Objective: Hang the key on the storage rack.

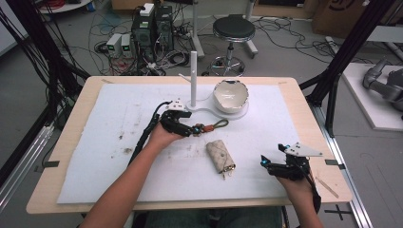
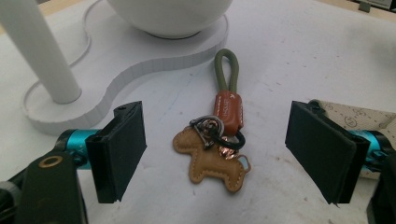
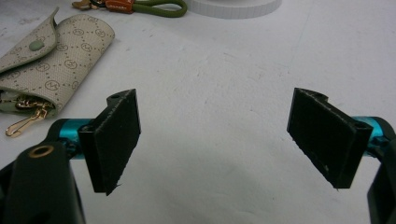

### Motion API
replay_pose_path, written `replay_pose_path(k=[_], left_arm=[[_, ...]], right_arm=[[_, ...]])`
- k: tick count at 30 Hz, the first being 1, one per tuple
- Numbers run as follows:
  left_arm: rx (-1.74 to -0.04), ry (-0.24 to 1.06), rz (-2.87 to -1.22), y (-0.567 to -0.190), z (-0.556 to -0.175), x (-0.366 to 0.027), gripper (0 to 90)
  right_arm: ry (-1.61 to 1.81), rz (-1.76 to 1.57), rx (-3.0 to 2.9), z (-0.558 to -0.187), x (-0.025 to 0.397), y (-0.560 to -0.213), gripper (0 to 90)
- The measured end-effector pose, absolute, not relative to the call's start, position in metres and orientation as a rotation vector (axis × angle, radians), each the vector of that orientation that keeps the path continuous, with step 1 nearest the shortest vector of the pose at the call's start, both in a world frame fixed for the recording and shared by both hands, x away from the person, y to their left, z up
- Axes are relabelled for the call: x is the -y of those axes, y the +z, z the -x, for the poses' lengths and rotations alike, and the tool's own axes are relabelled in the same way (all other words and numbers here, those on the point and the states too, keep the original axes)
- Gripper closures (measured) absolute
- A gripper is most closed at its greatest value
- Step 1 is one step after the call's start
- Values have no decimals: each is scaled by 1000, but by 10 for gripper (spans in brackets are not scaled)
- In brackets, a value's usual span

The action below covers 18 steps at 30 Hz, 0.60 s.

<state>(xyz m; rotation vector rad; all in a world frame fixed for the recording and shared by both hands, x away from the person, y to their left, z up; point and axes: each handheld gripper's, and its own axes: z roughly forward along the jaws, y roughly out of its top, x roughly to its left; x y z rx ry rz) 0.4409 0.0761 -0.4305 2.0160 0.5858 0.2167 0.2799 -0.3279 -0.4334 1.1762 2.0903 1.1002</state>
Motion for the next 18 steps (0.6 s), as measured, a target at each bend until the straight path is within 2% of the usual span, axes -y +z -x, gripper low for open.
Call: replay_pose_path(k=[18], left_arm=[[-534,216,-2173,-430,-460,-26,211]], right_arm=[[1106,-1166,-2102,-284,326,-434,177]])
